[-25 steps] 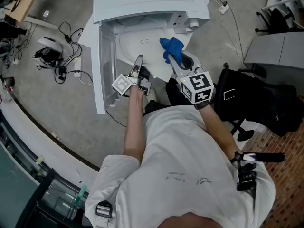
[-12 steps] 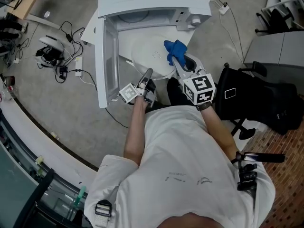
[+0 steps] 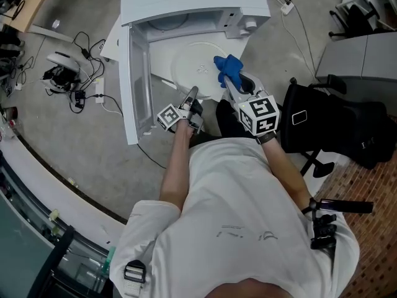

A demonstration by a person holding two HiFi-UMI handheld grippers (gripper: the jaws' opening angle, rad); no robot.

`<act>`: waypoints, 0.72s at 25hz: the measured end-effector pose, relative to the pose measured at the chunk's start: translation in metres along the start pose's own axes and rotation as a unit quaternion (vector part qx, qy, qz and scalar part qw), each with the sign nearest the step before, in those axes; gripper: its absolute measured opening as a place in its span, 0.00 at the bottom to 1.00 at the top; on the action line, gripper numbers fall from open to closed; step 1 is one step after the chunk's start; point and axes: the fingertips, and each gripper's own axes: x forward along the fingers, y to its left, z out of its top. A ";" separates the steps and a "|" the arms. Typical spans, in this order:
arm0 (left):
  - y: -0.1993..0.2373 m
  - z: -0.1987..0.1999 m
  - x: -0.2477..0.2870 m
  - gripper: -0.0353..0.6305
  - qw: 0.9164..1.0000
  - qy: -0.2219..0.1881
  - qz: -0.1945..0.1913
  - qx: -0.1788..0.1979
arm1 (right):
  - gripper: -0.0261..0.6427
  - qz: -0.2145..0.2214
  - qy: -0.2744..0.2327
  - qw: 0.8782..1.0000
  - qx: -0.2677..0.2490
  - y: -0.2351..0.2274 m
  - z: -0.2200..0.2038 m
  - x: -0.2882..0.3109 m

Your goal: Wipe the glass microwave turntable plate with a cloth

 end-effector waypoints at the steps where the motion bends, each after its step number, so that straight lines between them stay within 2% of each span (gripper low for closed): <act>1: 0.003 0.001 0.003 0.09 1.000 -0.006 0.004 -0.004 | 0.18 -0.002 0.003 1.000 0.000 -0.001 -0.002 0.000; 4: 0.009 0.000 0.009 0.09 1.000 -0.012 0.007 -0.018 | 0.18 -0.008 0.009 1.000 0.001 -0.008 -0.007 0.000; 8: 0.012 -0.002 0.011 0.09 1.000 -0.009 0.025 0.001 | 0.18 -0.012 0.014 1.000 0.000 -0.018 -0.007 0.002; 10: 0.015 -0.003 0.011 0.10 0.998 -0.003 0.060 0.014 | 0.18 -0.010 0.017 1.000 -0.001 -0.020 -0.007 0.005; 13: 0.020 -0.007 0.009 0.13 0.991 0.023 0.129 0.039 | 0.18 -0.002 0.022 1.000 -0.002 -0.018 -0.009 0.010; 18: 0.022 -0.007 0.008 0.16 0.983 0.023 0.181 0.028 | 0.18 0.026 0.031 0.999 -0.012 -0.005 -0.011 0.025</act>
